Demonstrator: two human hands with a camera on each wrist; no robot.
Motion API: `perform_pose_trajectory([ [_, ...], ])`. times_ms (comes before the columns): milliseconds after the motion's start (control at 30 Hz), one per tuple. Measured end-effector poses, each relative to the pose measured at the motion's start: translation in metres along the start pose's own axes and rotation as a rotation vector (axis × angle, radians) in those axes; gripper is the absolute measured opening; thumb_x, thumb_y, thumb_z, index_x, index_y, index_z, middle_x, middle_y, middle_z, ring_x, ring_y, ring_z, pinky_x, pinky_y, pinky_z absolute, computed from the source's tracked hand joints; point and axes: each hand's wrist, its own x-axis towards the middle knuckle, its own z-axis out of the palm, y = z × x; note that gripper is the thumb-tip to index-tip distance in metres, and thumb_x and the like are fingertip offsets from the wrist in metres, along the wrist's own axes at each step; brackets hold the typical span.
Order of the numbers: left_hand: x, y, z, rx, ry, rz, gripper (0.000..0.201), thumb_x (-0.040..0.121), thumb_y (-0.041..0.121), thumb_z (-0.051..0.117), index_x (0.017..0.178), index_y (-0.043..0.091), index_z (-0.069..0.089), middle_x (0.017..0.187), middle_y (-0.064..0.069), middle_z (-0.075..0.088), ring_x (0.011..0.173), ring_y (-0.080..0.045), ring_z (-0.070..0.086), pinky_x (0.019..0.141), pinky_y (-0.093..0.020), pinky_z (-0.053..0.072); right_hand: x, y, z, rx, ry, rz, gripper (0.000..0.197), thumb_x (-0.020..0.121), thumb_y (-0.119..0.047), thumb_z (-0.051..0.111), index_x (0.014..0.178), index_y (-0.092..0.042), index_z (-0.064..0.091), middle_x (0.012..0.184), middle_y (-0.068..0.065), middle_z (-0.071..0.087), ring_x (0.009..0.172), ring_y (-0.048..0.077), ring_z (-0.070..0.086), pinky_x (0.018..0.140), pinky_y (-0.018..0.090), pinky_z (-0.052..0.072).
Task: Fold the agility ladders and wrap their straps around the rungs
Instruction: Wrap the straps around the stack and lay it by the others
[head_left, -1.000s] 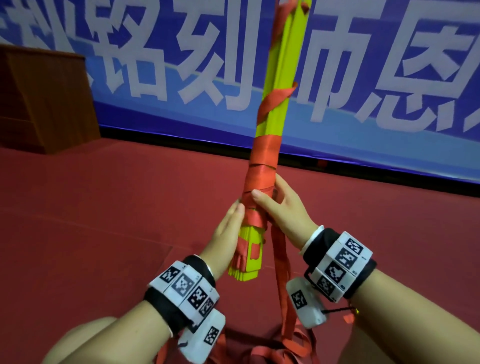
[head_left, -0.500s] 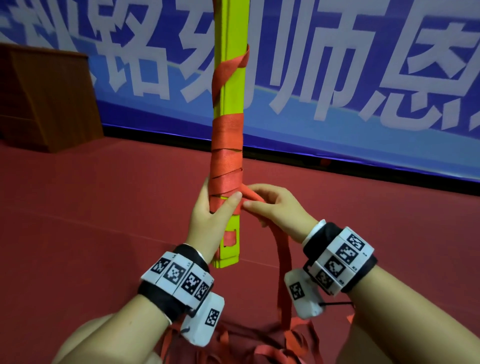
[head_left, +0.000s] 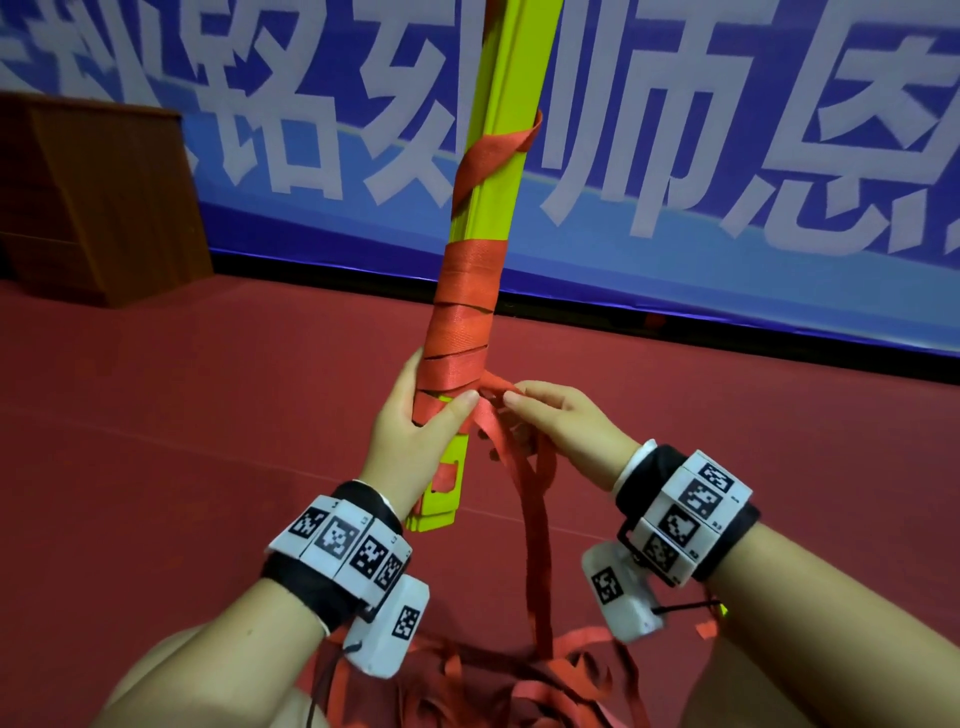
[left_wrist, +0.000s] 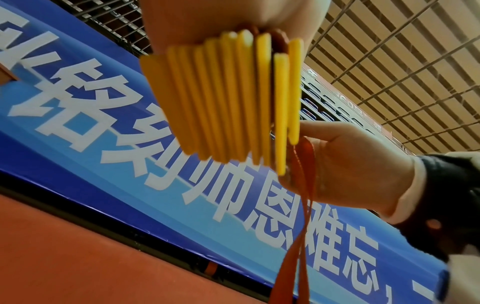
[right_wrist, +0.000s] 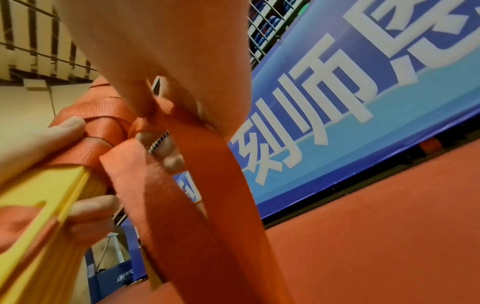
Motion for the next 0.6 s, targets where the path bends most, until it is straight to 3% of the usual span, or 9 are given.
perform_pose_trajectory([
  [133,-0.001,0.001,0.000,-0.004,-0.017,-0.017,0.049,0.083,0.024,0.072,0.124,0.042,0.052,0.109,0.021,0.066,0.103,0.007,0.060,0.085,-0.007,0.042,0.004,0.001,-0.005,-0.127,0.052,-0.054,0.027,0.100,-0.014,0.046,0.094,0.000,0.068,0.085,0.012,0.067,0.079,0.020,0.062,0.078,0.030,0.052],
  [267,-0.002,0.001,-0.002,-0.034,-0.012,-0.029,0.052,0.076,0.033,0.068,0.126,0.036,0.054,0.107,0.016,0.068,0.100,0.001,0.063,0.084,-0.011,0.046,-0.001,0.000,-0.013,-0.103,-0.067,-0.003,0.024,0.097,0.002,0.044,0.093,-0.003,0.066,0.074,0.001,0.068,0.065,0.010,0.064,0.068,0.022,0.054],
  [367,-0.002,0.002,-0.002,-0.051,-0.013,-0.036,0.047,0.086,0.020,0.072,0.129,0.027,0.056,0.100,0.012,0.069,0.089,0.002,0.064,0.077,-0.012,0.047,-0.002,0.004,-0.010,-0.172,-0.134,0.032,0.022,0.097,0.004,0.042,0.106,0.008,0.061,0.088,0.012,0.066,0.075,0.014,0.066,0.069,0.023,0.053],
  [467,-0.001,0.000,-0.003,-0.049,-0.008,-0.039,0.046,0.087,0.017,0.071,0.128,0.029,0.056,0.101,0.014,0.069,0.091,0.003,0.064,0.078,-0.011,0.046,-0.004,0.002,-0.004,-0.158,-0.115,-0.036,0.017,0.096,-0.011,0.050,0.100,-0.005,0.066,0.087,0.011,0.067,0.081,0.018,0.062,0.077,0.027,0.046],
  [533,-0.001,-0.001,-0.003,-0.026,-0.007,-0.026,0.050,0.085,0.021,0.072,0.131,0.029,0.054,0.105,0.016,0.068,0.096,0.006,0.063,0.080,-0.008,0.044,-0.004,0.000,0.000,-0.029,-0.115,-0.055,0.015,0.096,-0.014,0.052,0.099,-0.005,0.064,0.085,0.014,0.068,0.081,0.023,0.064,0.079,0.028,0.049],
  [600,-0.002,-0.002,-0.003,-0.003,-0.007,-0.013,0.050,0.088,0.013,0.069,0.132,0.028,0.052,0.104,0.019,0.067,0.094,0.011,0.062,0.079,-0.005,0.043,-0.002,0.001,0.005,0.065,-0.098,-0.053,0.011,0.093,-0.014,0.057,0.097,-0.006,0.062,0.085,0.015,0.067,0.081,0.027,0.063,0.078,0.033,0.050],
])
